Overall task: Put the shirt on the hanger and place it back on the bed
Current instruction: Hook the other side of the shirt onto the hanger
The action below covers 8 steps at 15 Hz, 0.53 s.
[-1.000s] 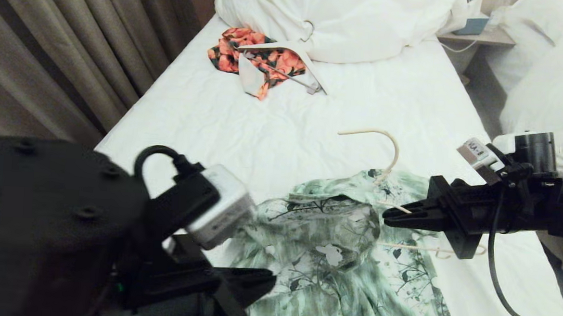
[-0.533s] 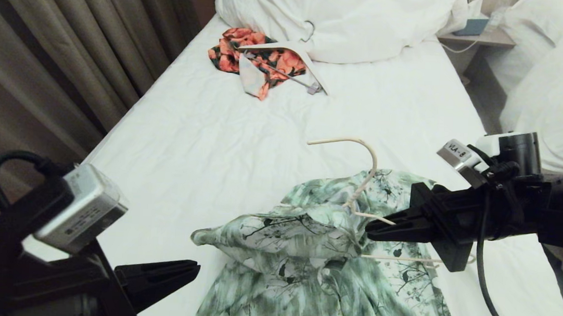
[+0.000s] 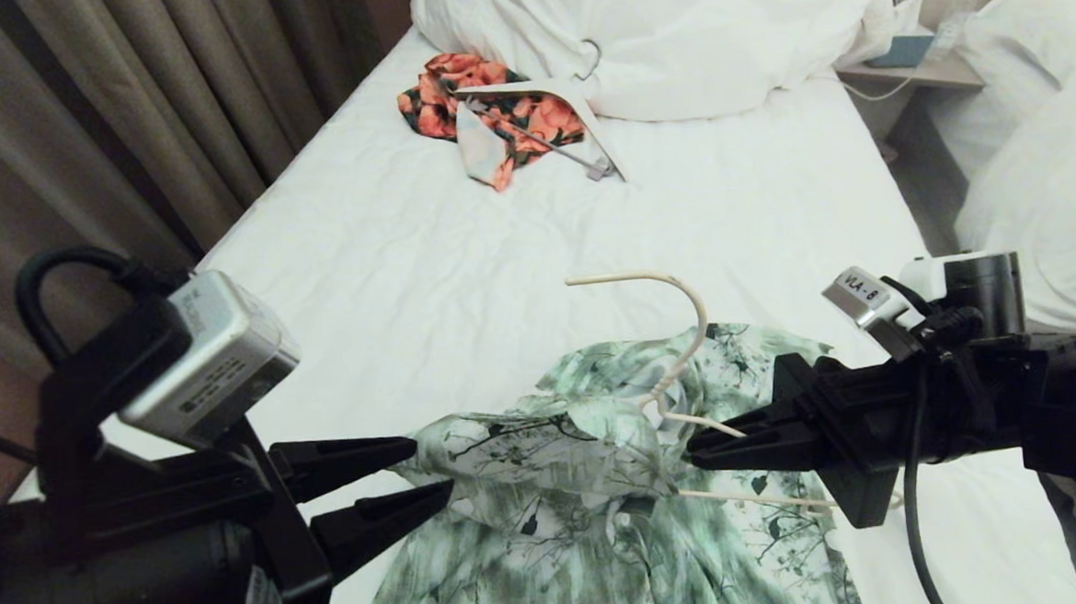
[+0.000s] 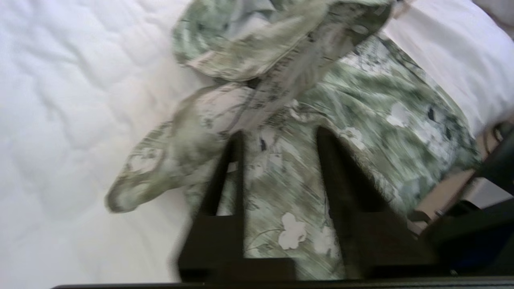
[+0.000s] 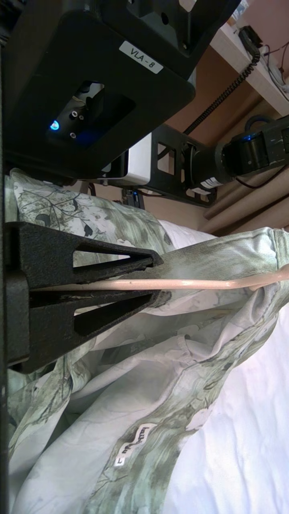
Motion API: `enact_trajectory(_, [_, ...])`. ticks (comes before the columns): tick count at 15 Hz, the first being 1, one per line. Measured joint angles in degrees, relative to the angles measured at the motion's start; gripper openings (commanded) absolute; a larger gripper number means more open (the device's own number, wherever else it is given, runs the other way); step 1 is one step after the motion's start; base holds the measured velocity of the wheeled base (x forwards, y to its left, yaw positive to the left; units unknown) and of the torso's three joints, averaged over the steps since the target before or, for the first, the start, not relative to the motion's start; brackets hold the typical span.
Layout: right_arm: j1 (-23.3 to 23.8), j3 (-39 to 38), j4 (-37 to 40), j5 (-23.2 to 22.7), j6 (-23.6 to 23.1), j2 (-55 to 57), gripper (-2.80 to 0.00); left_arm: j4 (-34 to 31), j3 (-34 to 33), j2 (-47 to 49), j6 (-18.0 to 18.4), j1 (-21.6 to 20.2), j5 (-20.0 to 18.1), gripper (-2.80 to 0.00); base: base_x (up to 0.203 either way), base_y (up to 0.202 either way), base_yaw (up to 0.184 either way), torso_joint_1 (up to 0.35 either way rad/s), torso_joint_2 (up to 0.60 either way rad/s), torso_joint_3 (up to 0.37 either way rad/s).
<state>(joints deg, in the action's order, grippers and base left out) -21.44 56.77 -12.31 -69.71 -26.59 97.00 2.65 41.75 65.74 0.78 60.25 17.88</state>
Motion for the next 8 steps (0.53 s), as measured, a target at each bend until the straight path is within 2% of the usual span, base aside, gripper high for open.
enact_trajectory(8, [-0.4, 0.1, 0.0, 0.0, 0.0, -0.6, -2.80, 1.4, 0.1, 2.8, 0.1, -0.4, -0.9, 0.00, 0.000, 0.000, 0.000, 0.000, 0.00, 0.000])
